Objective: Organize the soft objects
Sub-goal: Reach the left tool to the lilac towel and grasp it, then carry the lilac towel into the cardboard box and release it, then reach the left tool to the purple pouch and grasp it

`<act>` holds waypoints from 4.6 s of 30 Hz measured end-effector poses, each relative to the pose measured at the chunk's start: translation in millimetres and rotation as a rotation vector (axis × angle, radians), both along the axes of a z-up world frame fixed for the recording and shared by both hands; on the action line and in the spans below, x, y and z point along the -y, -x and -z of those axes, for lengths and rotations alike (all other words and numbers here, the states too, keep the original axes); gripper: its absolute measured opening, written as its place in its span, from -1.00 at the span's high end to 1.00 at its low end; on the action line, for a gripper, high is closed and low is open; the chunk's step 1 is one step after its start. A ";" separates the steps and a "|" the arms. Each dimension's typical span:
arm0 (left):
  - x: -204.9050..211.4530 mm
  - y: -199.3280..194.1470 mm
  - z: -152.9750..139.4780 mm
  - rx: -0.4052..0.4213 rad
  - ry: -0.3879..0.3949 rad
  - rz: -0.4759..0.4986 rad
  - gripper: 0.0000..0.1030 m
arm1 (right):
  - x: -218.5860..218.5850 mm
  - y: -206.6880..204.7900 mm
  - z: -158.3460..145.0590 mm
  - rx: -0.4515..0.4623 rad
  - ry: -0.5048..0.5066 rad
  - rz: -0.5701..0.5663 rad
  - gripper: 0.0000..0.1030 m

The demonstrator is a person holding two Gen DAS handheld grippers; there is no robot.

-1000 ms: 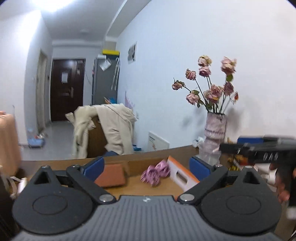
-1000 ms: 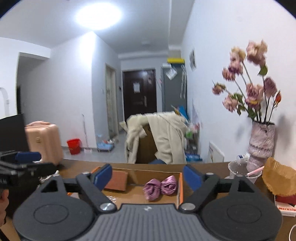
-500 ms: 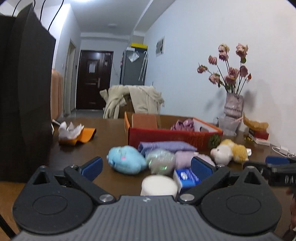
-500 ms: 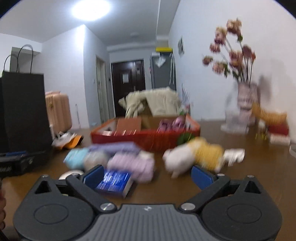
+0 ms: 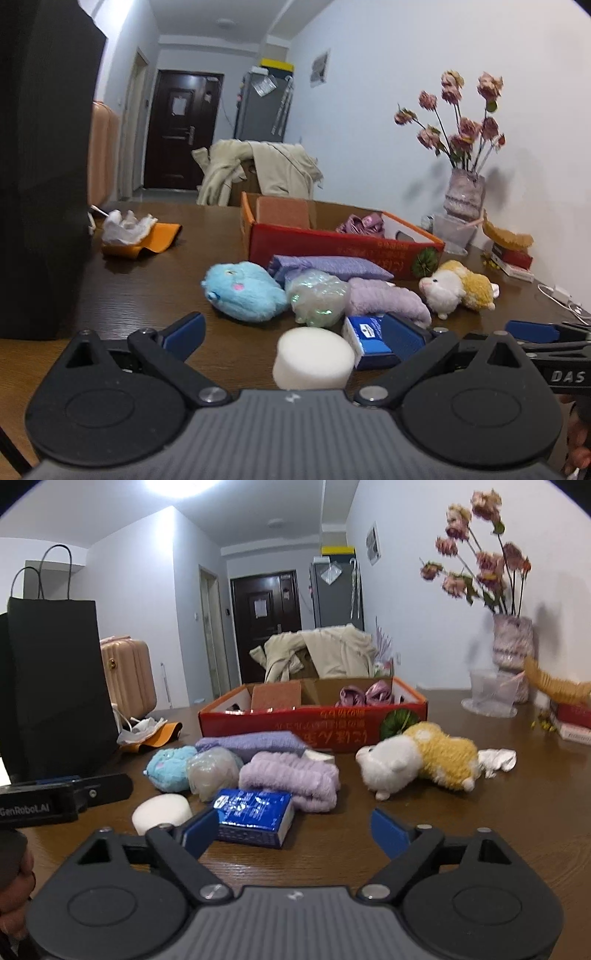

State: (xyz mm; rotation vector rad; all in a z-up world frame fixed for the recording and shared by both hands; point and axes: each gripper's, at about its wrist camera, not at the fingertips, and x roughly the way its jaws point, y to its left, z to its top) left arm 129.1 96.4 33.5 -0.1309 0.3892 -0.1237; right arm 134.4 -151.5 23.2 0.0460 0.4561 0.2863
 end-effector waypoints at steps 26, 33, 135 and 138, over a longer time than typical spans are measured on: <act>66.9 -152.5 9.9 -0.336 0.140 0.195 0.24 | 31.1 -143.7 25.4 -0.299 -0.222 -0.037 0.63; 76.9 -136.6 -11.0 -0.291 0.200 0.234 0.64 | 50.9 -122.4 -2.1 -0.199 -0.222 -0.063 0.70; -29.3 -125.7 -28.1 -0.139 0.105 0.045 -0.41 | -30.0 -114.6 -29.7 -0.016 -0.045 -0.135 -0.45; -36.0 -151.9 -25.3 -0.194 0.196 0.072 -0.34 | -33.5 -145.0 -23.0 -0.071 -0.078 -0.105 -0.43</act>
